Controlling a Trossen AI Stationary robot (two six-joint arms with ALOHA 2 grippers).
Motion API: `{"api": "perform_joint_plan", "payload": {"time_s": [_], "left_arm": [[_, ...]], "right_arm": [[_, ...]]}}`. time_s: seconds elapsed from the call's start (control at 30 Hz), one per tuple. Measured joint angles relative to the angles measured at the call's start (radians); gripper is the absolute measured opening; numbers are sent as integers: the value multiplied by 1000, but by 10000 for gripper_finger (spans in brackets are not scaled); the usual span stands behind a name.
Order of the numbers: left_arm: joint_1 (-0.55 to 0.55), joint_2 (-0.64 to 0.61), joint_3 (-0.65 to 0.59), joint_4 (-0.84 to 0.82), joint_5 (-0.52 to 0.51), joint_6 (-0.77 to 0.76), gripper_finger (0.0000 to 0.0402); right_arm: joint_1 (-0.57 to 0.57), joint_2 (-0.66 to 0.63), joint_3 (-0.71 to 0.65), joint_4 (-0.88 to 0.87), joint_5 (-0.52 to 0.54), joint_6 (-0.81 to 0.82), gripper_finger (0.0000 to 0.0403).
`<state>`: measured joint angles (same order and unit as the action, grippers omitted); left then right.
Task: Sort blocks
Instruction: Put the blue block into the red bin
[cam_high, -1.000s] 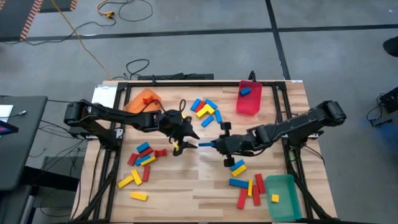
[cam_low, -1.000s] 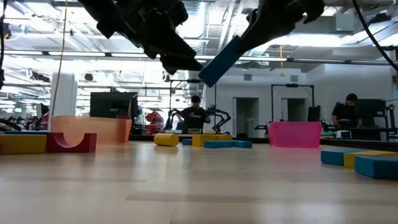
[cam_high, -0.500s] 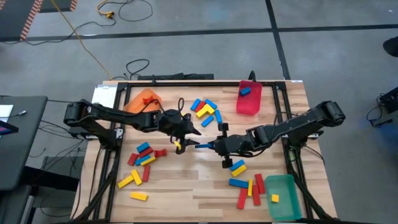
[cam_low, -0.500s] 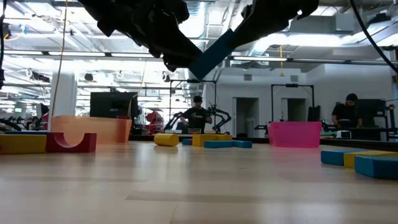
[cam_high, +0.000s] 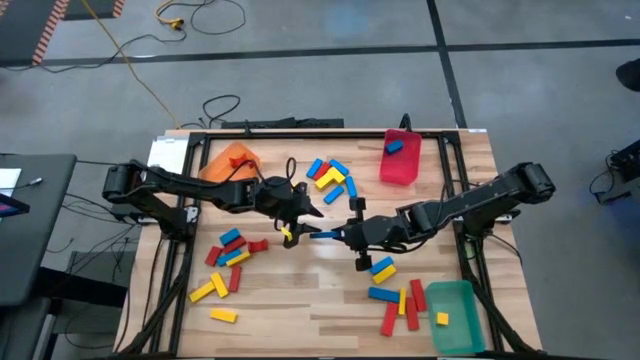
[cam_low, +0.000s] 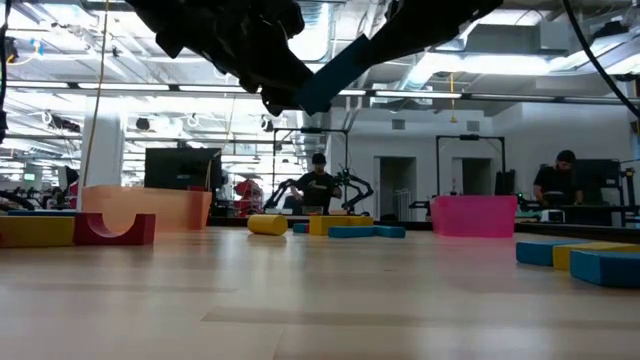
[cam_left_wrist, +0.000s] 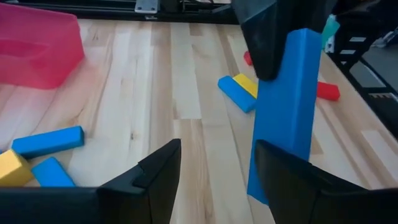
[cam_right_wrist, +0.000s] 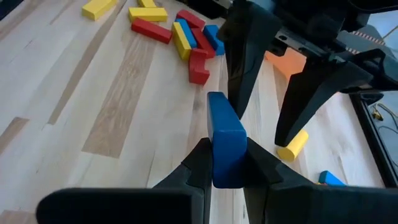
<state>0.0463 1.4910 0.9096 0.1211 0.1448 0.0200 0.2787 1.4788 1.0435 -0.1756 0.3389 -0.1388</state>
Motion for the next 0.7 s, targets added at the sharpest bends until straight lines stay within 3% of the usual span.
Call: {"api": "perform_joint_plan", "payload": {"time_s": [0.3, 0.7], "left_arm": [[-1, -8, 0, 9, -20, -2, 196], [-20, -2, 0, 0, -53, -2, 196]], "right_arm": [[-34, 0, 0, -123, 1, 67, 71], [-54, 0, 0, -5, -13, 1, 71]]}}
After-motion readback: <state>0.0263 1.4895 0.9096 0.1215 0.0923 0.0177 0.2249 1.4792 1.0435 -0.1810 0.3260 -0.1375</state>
